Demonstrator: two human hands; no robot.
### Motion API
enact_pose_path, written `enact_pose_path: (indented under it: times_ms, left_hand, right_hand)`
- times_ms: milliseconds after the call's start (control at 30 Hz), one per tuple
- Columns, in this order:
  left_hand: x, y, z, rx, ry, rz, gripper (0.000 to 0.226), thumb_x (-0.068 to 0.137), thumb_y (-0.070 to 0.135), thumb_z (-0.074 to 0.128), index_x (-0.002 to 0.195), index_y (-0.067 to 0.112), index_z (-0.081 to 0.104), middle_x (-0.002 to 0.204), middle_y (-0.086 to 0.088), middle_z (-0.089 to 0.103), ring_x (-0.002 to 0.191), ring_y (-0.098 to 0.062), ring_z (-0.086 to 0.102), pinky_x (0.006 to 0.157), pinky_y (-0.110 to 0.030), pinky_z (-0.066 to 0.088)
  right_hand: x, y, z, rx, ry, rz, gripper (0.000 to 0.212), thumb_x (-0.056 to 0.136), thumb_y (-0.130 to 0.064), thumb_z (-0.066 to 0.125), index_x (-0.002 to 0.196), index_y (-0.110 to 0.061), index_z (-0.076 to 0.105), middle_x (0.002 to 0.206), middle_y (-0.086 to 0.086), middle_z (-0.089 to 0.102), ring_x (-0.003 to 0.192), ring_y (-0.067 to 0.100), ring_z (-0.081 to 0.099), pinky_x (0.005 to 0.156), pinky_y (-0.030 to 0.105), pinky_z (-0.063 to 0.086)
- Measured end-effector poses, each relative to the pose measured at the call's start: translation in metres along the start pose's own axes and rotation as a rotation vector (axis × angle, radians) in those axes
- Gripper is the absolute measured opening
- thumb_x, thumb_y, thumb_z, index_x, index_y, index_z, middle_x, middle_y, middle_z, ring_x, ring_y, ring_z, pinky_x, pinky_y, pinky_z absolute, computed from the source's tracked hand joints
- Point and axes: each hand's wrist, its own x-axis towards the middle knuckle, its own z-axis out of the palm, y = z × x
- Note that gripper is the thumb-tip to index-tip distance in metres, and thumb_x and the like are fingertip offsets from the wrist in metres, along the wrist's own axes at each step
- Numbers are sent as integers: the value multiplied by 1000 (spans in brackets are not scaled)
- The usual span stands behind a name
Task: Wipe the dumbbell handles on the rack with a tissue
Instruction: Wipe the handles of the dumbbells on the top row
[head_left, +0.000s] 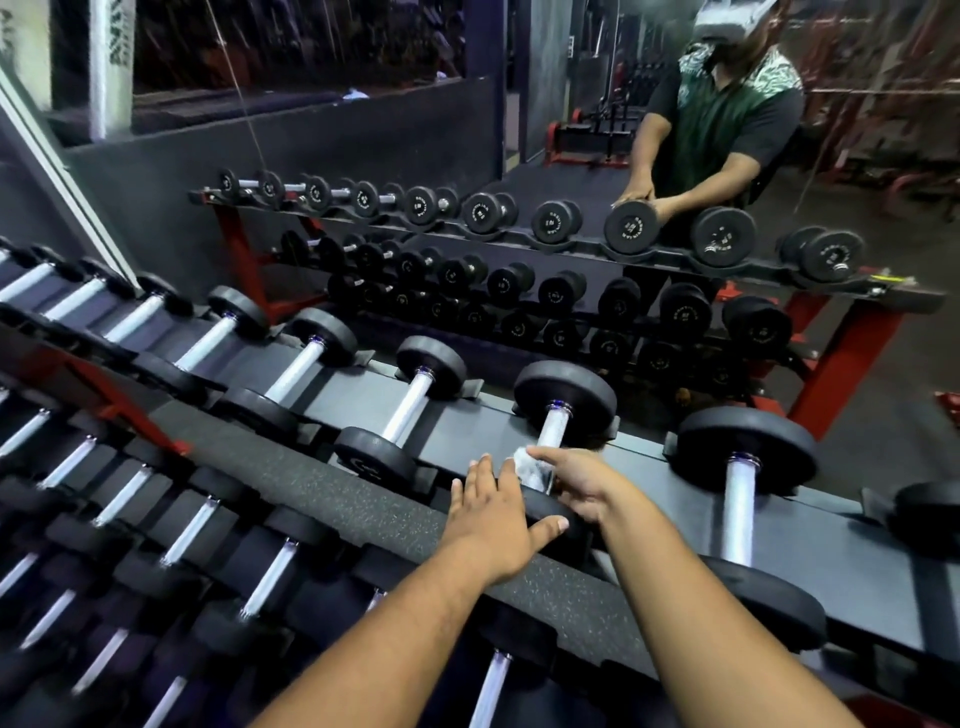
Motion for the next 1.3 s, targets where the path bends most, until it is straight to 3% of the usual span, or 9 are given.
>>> enact_pose_path:
  times_ms: [133,233,333,567,667,767,967,1100,1300]
  left_hand:
    - [2,-2,2,-9,1,9,105,91,76,43,161,17,-8,168,-13,-16,154,-26,-19,125,-46,-8]
    - [1,-1,0,4,4,13,105,91,75,43,161,15,-7,168,-14,-15,154,-27,-18,125,-46,-8]
    - [1,-2,0,7,6,16,105,91,75,42,161,14,-6,168,-14,-14,154,-27,-17,125,-47,-7]
    - [3,-3,2,-6,13,25,104,91,75,43,161,15,-6,168,-14,-13,154,-27,-16,125,-47,-7]
    - [1,-2,1,-8,19,17,104,91,75,43,161,16,-6,168,-14,-13,155,-27,-16,125,-48,-6]
    - [-1,-2,0,-15,24,20,104,91,75,43,161,16,-6,168,-14,-13,155,-27,-15,125,-49,-5]
    - [-4,-1,-1,-41,24,26,103,92,73,45,161,16,-6,168,-14,-15,155,-28,-15,125,-50,-5]
    - [-11,-1,-2,-65,37,58,102,93,72,45,161,16,-6,167,-14,-15,155,-29,-15,125,-53,-5]
    - [-18,-11,12,-161,94,109,107,89,78,40,160,18,-15,167,-11,-19,154,-27,-18,124,-55,-3]
  right_hand:
    - [3,2,-17,-92,54,-144,30,91,5,50,80,-6,75,79,9,76,76,23,72,76,33,59]
    - [26,-5,-16,-300,254,-366,28,78,-13,49,90,-16,74,85,5,74,83,29,68,81,48,55]
    - [17,5,-14,-915,381,-479,37,92,-21,40,126,-21,56,100,12,70,90,35,65,67,38,46]
    - [9,4,-46,-1851,119,-759,64,100,-11,40,159,-22,18,167,1,13,152,20,17,120,46,21]
    - [13,-10,-27,-2028,302,-736,58,101,-14,33,157,-16,18,166,5,16,152,22,16,118,50,18]
    - [16,-11,-19,-2058,77,-836,48,99,-17,38,146,-22,44,158,2,35,146,23,29,111,43,27]
    - [-24,-2,-50,-1633,-200,-555,48,96,-36,41,143,-40,48,150,-7,50,132,22,52,111,42,40]
    - [-63,15,-50,-1372,133,-620,52,92,-30,45,140,-49,46,141,-13,58,127,13,56,106,36,46]
    - [-126,43,-29,-320,398,-623,37,98,3,44,115,-20,67,115,7,69,87,8,65,76,36,58]
